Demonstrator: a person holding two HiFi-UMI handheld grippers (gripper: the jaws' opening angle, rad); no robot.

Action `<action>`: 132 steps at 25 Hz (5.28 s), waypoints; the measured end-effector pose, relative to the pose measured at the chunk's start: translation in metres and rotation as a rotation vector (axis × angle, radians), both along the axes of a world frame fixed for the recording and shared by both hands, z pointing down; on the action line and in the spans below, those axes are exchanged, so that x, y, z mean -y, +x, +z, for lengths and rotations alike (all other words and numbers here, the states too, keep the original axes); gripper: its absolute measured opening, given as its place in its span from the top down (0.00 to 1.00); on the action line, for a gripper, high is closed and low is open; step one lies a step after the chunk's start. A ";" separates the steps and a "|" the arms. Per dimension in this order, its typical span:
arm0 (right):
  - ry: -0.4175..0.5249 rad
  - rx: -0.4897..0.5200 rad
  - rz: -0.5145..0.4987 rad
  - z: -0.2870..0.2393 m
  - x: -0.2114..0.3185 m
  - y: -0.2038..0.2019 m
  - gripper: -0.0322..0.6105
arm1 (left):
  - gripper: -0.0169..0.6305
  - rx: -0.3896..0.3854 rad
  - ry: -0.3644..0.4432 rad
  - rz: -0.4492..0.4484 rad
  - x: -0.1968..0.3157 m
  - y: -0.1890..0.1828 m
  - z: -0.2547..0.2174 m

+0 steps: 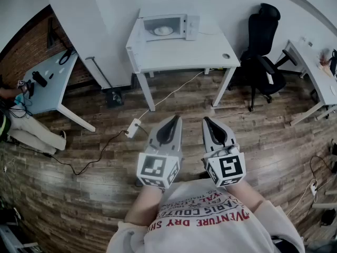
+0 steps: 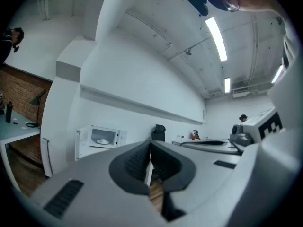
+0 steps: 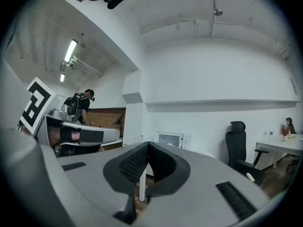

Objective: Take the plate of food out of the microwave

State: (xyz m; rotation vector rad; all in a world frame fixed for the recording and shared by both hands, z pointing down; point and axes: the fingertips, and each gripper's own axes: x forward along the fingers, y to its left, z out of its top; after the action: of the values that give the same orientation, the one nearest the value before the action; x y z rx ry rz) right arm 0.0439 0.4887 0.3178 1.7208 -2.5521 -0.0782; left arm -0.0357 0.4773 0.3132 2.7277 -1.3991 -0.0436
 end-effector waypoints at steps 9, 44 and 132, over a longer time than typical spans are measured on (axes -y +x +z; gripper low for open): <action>-0.014 -0.010 0.000 0.004 0.002 0.002 0.93 | 0.96 -0.034 -0.033 0.009 0.003 0.002 0.005; -0.091 0.020 -0.178 0.020 0.237 0.079 0.93 | 0.96 -0.097 -0.137 -0.196 0.222 0.063 0.027; -0.402 -0.108 -0.346 0.186 0.825 -0.006 0.93 | 0.86 -1.229 -0.747 -0.540 0.839 -0.034 0.264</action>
State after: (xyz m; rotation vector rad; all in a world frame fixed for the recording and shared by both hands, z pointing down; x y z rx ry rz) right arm 0.0375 -0.3366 0.5040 1.0989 -2.5344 0.2963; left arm -0.0696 -0.3617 0.5775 1.1867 -1.2373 -0.8415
